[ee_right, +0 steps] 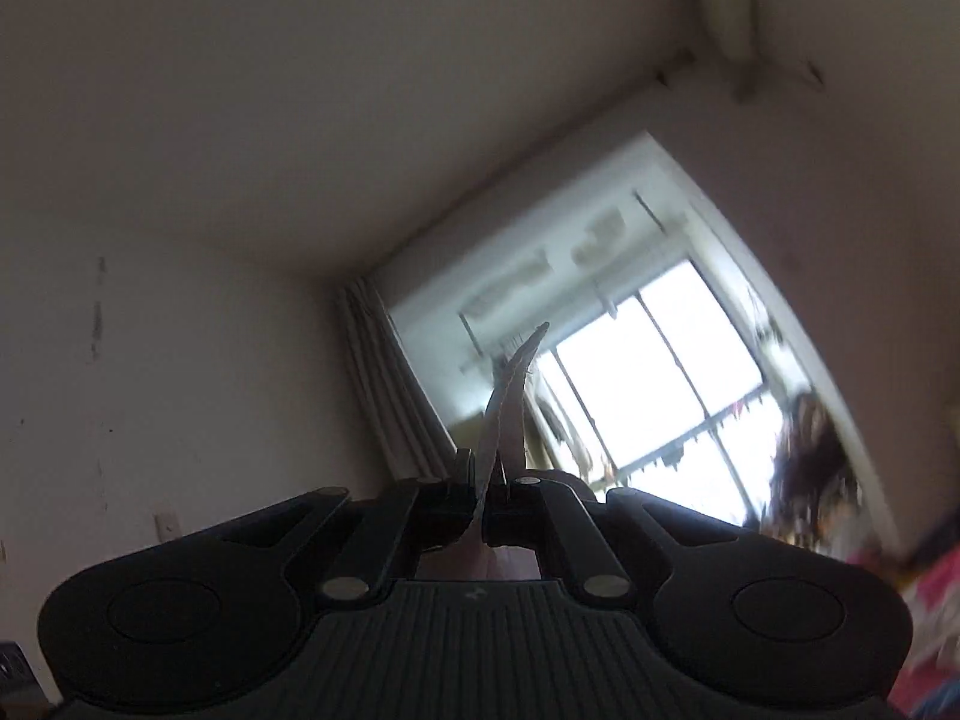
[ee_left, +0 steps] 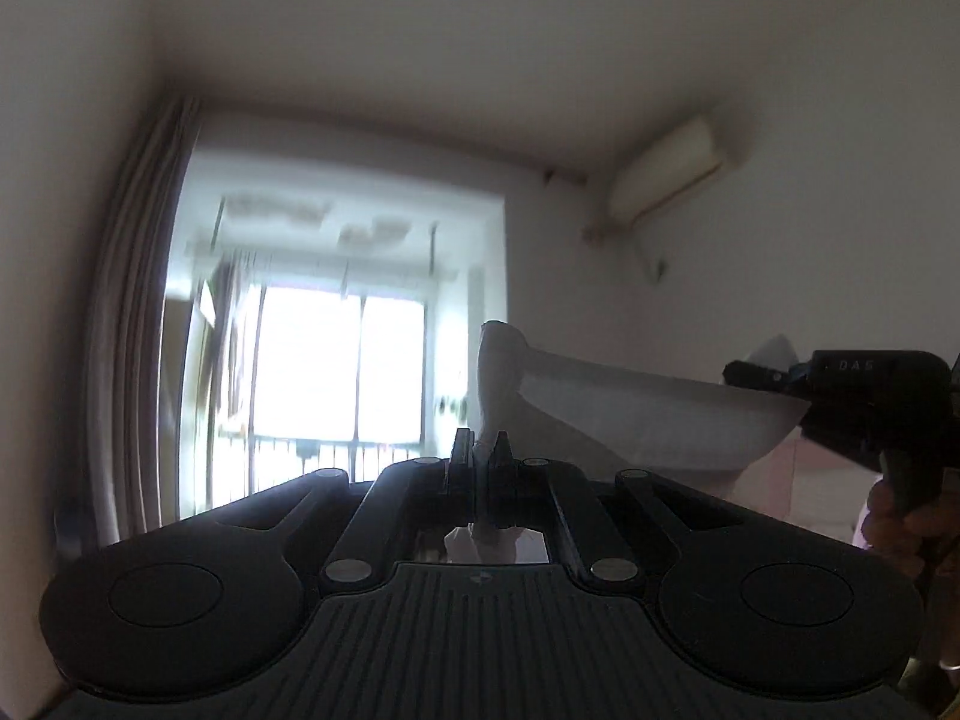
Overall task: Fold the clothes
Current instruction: 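Lift the white shirt high with both grippers to shake it out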
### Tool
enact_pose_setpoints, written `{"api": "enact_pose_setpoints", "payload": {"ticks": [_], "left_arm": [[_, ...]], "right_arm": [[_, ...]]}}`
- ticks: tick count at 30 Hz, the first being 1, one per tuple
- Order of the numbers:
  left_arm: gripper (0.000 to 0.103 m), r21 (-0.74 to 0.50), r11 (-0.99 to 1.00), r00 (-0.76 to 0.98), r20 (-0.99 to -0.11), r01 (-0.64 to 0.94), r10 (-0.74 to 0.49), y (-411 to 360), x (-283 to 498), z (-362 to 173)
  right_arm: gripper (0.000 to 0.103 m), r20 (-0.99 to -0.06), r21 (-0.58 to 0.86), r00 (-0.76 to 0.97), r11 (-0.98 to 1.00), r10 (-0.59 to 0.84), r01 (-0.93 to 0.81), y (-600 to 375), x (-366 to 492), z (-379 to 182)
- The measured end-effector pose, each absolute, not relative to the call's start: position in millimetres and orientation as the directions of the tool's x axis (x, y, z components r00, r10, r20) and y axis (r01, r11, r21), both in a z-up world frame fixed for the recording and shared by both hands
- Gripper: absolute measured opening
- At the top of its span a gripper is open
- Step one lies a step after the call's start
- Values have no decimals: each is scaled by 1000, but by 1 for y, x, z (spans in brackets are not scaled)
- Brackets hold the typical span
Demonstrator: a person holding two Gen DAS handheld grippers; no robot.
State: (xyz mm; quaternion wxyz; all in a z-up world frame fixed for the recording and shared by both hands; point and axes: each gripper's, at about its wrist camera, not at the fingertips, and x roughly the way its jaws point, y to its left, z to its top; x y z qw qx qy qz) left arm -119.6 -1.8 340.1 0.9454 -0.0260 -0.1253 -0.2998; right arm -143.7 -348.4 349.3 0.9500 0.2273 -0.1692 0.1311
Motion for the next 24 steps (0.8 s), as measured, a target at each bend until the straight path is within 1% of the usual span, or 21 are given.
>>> {"api": "enact_pose_setpoints", "payload": {"ticks": [2, 5, 8, 11, 15, 20, 24], "left_arm": [[2, 39, 819, 777, 293, 573, -557, -4, -136, 357], [2, 51, 815, 756, 346, 577, -556, -4, -158, 376], [2, 66, 811, 735, 386, 581, -558, -4, -175, 385], [2, 74, 806, 717, 414, 587, -560, -3, -188, 386], [2, 66, 799, 717, 403, 597, -569, -5, -181, 371], [2, 57, 794, 733, 350, 605, -583, -10, -169, 349], [2, 21, 791, 751, 301, 611, -588, -23, -141, 326]], "right_arm": [[2, 421, 333, 891, 884, 171, -328, -346, -165, 376], [2, 466, 270, 871, 913, 155, -306, -336, -190, 401], [2, 498, 237, 856, 929, 136, -285, -333, -211, 415], [2, 522, 229, 845, 934, 119, -273, -331, -218, 416], [2, 535, 233, 838, 936, 103, -264, -332, -217, 411], [2, 533, 223, 843, 947, 79, -230, -337, -208, 395], [2, 458, 237, 887, 954, 58, -185, -348, -158, 377]]}}
